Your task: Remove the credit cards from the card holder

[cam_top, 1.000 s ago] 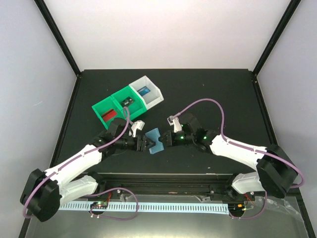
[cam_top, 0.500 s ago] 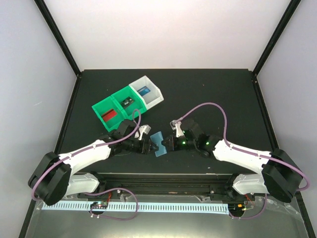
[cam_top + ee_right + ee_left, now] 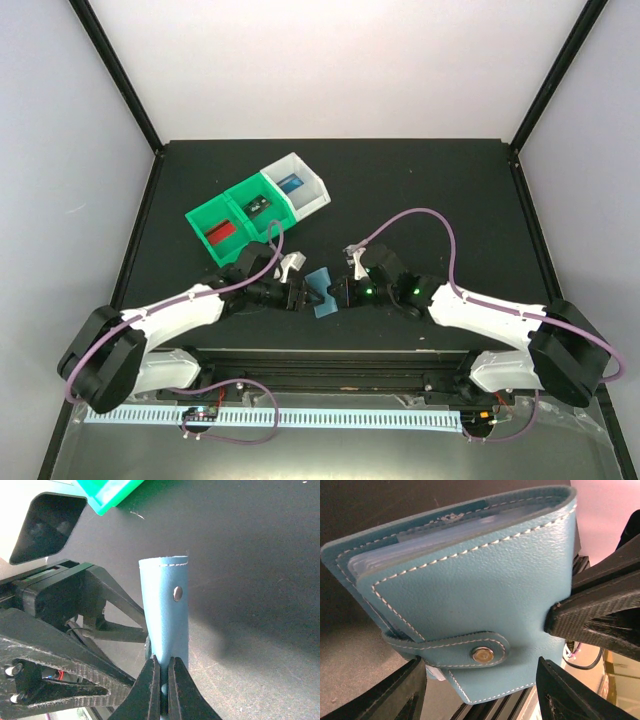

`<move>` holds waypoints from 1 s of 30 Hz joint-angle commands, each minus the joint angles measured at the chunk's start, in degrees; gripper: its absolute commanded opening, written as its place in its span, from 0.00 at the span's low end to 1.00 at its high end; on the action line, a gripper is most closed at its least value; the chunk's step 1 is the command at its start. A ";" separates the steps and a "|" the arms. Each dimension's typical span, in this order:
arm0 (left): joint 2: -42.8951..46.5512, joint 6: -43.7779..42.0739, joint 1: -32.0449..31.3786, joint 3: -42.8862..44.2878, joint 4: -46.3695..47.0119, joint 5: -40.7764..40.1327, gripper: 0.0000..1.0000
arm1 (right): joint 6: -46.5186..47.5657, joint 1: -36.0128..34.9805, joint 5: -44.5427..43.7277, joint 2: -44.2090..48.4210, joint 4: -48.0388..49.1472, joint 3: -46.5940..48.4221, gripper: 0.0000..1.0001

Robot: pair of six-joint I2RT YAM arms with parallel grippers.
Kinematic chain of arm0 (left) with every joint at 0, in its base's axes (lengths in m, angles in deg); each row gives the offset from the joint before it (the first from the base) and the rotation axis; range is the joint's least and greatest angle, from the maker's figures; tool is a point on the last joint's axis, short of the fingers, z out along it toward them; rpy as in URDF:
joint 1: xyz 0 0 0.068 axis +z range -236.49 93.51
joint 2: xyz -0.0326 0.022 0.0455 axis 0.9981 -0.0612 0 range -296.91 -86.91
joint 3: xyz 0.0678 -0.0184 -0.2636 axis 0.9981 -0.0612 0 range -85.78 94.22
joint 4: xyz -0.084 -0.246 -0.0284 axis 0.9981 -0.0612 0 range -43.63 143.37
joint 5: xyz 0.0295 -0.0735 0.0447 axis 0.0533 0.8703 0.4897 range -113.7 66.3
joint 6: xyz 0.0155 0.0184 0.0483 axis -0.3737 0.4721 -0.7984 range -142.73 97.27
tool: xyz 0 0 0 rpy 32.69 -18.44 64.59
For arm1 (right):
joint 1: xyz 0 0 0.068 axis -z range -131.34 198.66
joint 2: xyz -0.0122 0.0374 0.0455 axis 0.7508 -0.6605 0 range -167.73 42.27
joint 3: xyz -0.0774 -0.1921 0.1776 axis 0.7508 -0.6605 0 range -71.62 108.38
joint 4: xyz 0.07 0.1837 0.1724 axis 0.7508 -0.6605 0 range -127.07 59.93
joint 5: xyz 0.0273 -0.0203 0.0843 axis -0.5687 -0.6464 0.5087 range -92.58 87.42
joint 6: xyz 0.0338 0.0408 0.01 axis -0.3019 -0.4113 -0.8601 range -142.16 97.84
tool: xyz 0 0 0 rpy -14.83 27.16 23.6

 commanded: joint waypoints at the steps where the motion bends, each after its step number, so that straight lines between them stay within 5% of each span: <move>1: 2.21 -0.61 -0.54 2.25 2.17 0.14 0.60 | 0.57 -0.92 -1.95 -0.39 -0.08 1.48 0.01; 30: -6.61 -8.38 -2.61 8.28 -11.27 -15.65 0.42 | 0.75 -1.30 -1.14 0.43 1.27 0.37 0.01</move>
